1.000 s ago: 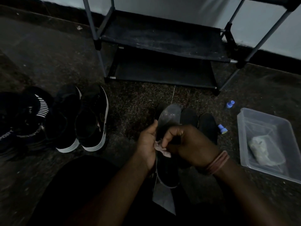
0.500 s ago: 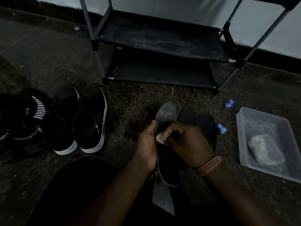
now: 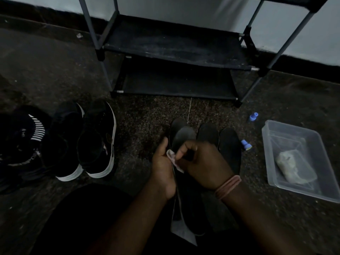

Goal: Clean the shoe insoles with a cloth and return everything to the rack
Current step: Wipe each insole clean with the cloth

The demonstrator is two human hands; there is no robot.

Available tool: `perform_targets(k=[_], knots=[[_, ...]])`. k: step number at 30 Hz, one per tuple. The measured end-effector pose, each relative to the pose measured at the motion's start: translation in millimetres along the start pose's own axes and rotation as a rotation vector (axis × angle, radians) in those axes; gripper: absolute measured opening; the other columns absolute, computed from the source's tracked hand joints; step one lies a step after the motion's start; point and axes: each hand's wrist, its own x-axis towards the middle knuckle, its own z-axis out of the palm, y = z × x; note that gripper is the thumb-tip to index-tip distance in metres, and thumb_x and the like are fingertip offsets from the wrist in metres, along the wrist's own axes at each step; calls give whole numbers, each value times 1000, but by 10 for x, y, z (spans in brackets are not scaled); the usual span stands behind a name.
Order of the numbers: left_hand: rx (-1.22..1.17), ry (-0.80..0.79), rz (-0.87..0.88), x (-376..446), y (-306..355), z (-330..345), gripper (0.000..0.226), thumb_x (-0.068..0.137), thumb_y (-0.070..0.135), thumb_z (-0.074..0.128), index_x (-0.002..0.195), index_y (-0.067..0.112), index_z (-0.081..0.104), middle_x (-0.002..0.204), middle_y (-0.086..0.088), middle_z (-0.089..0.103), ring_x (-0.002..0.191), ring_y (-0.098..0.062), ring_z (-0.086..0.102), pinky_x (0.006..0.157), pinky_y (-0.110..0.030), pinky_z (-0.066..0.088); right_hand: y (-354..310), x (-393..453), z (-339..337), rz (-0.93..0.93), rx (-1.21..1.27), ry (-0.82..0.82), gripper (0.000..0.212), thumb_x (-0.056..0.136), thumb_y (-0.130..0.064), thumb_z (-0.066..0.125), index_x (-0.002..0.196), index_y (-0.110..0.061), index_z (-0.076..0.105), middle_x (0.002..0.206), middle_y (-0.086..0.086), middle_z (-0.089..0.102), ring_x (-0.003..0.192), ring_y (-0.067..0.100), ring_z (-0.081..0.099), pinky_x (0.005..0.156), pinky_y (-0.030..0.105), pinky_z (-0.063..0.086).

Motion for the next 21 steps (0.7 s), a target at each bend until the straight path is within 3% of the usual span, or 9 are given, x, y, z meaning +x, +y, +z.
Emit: perform_targets(k=[3,5,7,10,12,16,18,20,21], knots=[[117,15,-67,-17,-57,66,85,89,79,34,131,12,66,129,-21,66,114,-34,68,95,-44,50,124,43,-53,-7,-156,127,23,89,-45,66,78,-26,70,78,-9,72,72,4,67,68,26,53],[200,-23,-137,-18,-182,84,88,87,84,28,135,19,63,131,-16,66,111,-30,68,97,-42,50,271,97,-133,44,-295,306,27,92,-40,59,77,-20,70,77,1,70,71,19,66,66,33,52],[230,-20,-186,-26,-235,86,89,86,85,25,132,21,66,129,-14,68,105,-29,68,94,-41,51,332,86,-182,98,-247,399,26,92,-36,59,76,-18,71,76,3,68,72,21,66,66,31,50],[189,15,-117,1,-192,36,87,86,84,35,133,17,65,133,-18,65,121,-32,63,101,-44,48,96,-1,-40,-1,-25,196,11,90,-27,70,79,-24,71,82,-10,72,77,1,67,72,27,54],[162,60,-37,22,-139,11,90,82,87,38,132,17,65,132,-19,65,122,-32,63,104,-47,47,-24,-21,57,-73,-34,85,12,90,-25,70,78,-24,70,80,-10,71,76,0,65,71,28,53],[179,18,-58,-3,-127,91,97,79,91,23,134,23,64,128,-16,68,110,-34,68,91,-45,52,180,53,-139,94,-123,207,25,91,-42,67,76,-22,69,74,-7,70,69,5,65,69,31,52],[216,19,-102,-10,-132,100,97,76,94,19,124,27,71,120,-14,71,95,-32,69,84,-41,53,229,32,-177,145,-233,339,25,93,-39,63,78,-19,69,69,-9,61,64,12,62,66,27,50],[248,22,-103,-8,-123,69,96,74,95,23,121,28,74,124,-12,70,105,-30,69,94,-44,52,152,17,-63,94,-300,341,21,94,-31,64,80,-17,68,65,-12,53,60,9,57,62,15,43],[273,29,-93,-16,-120,63,95,74,95,27,124,28,71,129,-12,68,113,-28,67,100,-45,50,101,0,14,56,-251,253,17,94,-29,64,81,-19,68,69,-9,60,64,9,61,65,18,47]])
